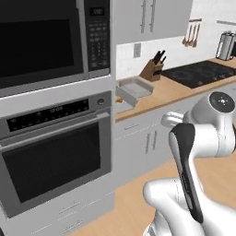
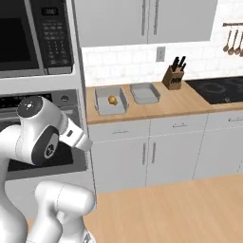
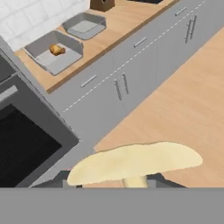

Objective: Place one mushroom and one chicken drumstick in each tupperware on the nearby counter, to pack two identical lunches.

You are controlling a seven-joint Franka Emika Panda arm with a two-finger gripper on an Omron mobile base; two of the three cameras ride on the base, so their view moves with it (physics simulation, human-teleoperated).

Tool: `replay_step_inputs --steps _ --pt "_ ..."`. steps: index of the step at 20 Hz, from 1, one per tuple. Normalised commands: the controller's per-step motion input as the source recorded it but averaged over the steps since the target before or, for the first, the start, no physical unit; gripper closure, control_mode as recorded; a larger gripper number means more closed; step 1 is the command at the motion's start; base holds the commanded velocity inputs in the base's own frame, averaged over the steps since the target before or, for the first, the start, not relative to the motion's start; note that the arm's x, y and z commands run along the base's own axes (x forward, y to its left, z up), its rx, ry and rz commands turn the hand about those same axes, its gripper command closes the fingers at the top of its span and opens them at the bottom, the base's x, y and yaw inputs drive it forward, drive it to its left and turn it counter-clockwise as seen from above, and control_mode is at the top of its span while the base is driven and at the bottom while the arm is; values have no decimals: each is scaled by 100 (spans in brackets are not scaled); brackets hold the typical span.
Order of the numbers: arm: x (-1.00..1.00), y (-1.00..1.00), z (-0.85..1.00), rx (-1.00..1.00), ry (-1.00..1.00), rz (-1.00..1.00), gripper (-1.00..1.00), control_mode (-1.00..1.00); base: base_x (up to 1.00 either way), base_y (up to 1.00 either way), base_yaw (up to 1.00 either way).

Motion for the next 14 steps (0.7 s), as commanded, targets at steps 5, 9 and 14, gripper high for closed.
replay_step_inputs --steps 5,9,14 --pt "0 0 0 0 0 0 100 100 100 -54 19" --pt "0 0 0 0 0 0 100 100 100 -50 42" --pt "0 0 0 0 0 0 100 100 83 -27 68"
